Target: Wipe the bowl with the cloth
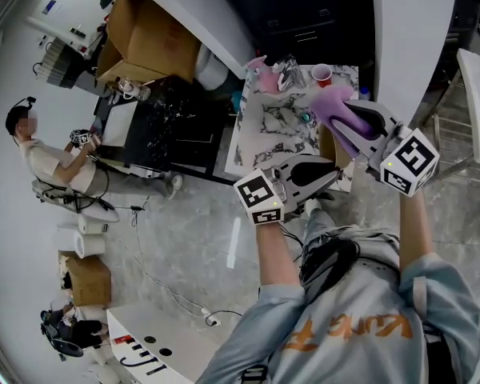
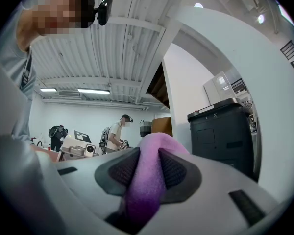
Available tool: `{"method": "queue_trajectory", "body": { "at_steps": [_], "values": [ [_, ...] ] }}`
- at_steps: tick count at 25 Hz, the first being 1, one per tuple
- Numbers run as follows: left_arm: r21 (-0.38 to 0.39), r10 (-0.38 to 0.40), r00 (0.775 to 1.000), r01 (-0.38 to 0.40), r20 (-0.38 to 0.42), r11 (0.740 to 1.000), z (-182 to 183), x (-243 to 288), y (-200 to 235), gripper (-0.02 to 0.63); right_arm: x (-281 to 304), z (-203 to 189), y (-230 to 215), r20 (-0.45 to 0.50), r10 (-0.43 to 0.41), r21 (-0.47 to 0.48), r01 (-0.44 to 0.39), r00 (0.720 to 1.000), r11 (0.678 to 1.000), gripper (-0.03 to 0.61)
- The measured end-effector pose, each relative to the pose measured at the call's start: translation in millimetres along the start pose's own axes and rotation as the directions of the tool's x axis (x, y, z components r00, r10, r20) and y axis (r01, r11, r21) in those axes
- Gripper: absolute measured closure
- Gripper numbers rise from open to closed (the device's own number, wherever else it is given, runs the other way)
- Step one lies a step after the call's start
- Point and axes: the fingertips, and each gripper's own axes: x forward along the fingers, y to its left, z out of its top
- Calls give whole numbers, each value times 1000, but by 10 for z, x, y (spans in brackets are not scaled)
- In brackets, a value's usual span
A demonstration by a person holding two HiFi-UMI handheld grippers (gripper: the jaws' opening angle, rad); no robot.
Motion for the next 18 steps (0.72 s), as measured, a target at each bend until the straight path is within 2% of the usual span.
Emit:
{"method": "queue_trajectory", "body": {
  "at_steps": [7,18],
  "values": [
    [11,-135,991,135,-2,991,37,15,-250,584,-100,-43,-77,25,1,90,-3,1000,996,453],
    [4,-236,972,236,15,972,94,77,-382,584,-264,-158,-290,65,-32,209,18,997,978,453]
  ]
}}
